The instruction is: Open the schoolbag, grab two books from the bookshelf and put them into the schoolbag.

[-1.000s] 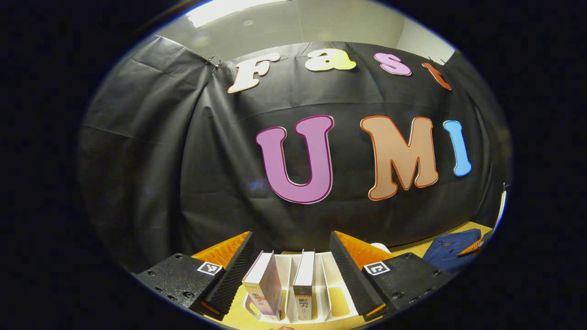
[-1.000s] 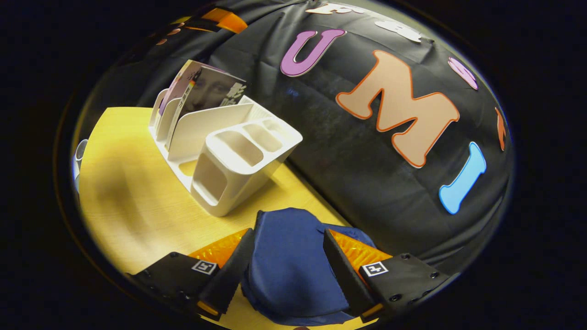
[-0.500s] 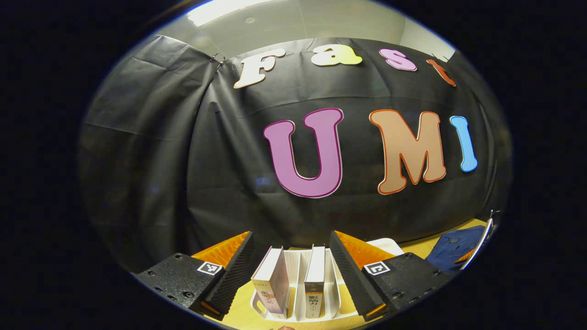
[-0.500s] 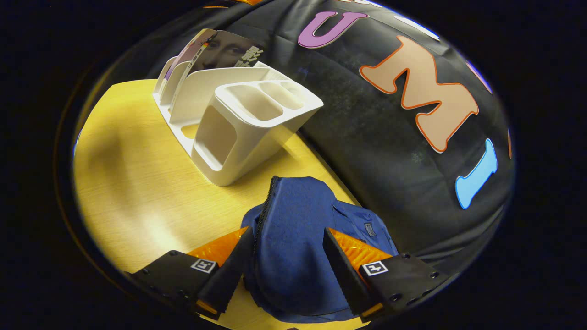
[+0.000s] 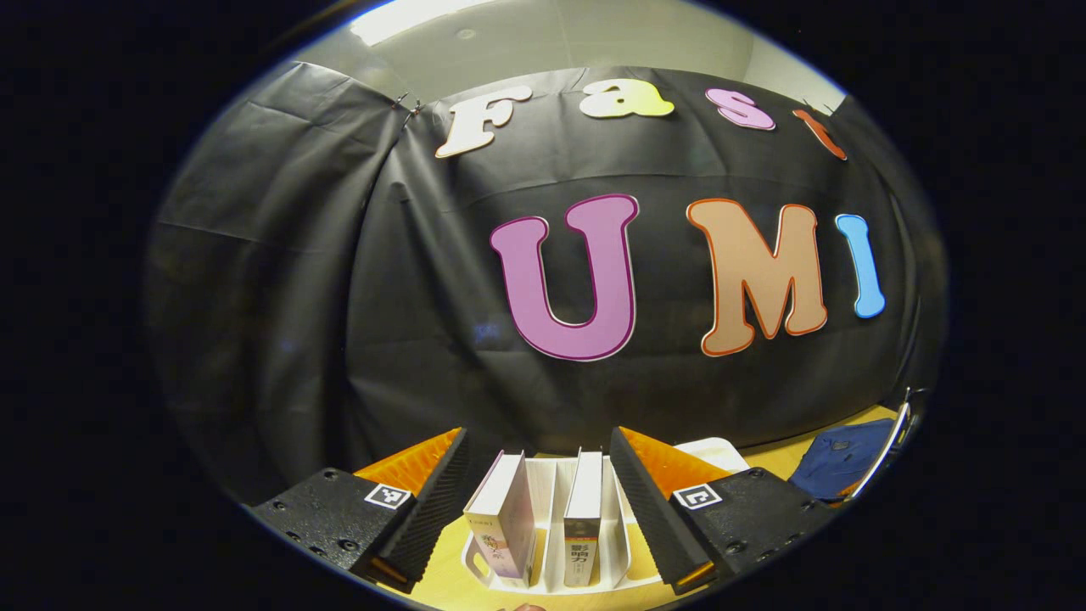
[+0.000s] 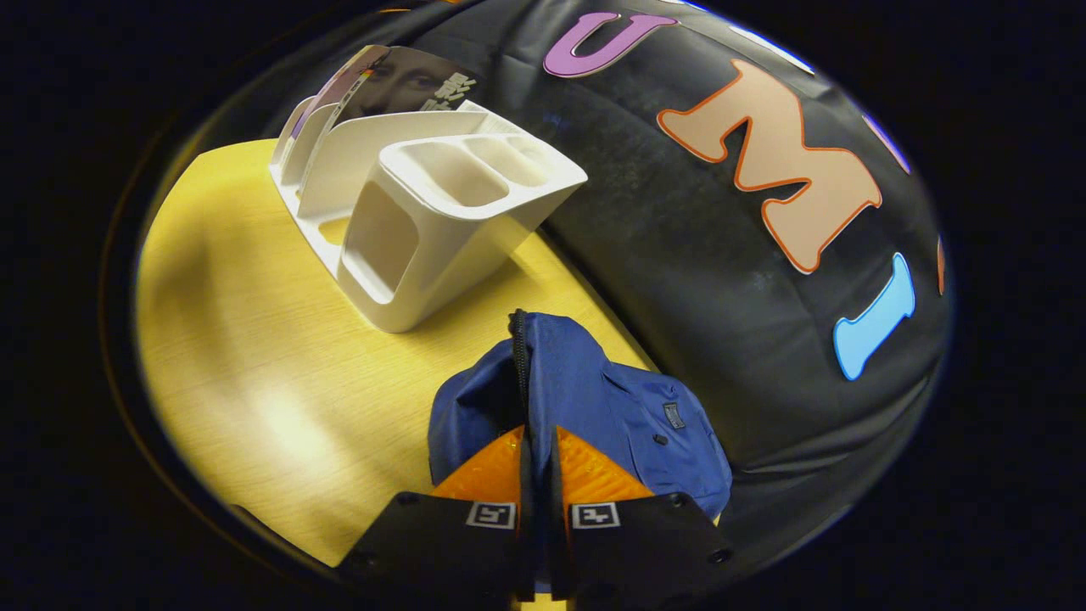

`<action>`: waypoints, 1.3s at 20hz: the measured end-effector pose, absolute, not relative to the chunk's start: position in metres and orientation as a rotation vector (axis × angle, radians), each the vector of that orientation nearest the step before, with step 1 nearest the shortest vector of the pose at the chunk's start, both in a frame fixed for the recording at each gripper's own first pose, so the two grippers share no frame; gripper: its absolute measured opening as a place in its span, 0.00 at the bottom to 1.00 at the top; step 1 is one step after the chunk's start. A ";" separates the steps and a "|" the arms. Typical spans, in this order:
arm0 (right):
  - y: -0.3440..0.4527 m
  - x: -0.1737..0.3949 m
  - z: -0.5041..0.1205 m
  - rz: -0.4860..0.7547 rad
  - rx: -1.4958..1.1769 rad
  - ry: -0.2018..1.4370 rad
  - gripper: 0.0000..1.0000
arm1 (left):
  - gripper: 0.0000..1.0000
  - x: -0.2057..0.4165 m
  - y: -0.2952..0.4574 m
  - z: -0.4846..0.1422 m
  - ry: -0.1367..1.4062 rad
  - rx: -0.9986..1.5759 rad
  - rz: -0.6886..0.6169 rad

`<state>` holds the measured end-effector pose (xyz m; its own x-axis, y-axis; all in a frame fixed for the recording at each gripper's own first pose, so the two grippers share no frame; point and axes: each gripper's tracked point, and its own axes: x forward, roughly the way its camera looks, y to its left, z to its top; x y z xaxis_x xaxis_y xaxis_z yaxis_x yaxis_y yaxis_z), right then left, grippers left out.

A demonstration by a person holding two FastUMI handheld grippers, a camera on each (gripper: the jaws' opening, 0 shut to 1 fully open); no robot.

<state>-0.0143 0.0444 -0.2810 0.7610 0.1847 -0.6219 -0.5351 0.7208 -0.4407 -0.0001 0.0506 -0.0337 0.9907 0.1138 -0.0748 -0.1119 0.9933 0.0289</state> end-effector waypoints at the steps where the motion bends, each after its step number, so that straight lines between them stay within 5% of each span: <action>1: 0.043 -0.015 -0.281 0.423 -0.625 0.603 0.10 | 0.95 0.000 0.050 -0.034 0.079 0.025 0.114; 3: 0.039 -0.005 -0.270 0.407 -0.578 0.607 0.04 | 0.95 0.000 0.052 -0.035 0.083 0.028 0.119; 17: -0.012 0.042 -0.182 0.277 -0.511 0.533 0.03 | 0.96 0.004 0.053 -0.065 0.192 0.051 0.086; 26: -0.019 0.047 -0.175 0.264 -0.555 0.528 0.03 | 0.96 0.058 0.005 -0.104 0.422 0.167 -0.189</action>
<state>0.0468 -0.0188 -0.1752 0.8353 0.0975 -0.5411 -0.3746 0.8212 -0.4304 0.0581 0.0047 -0.1041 0.8954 -0.1465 -0.4204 0.2155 0.9689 0.1213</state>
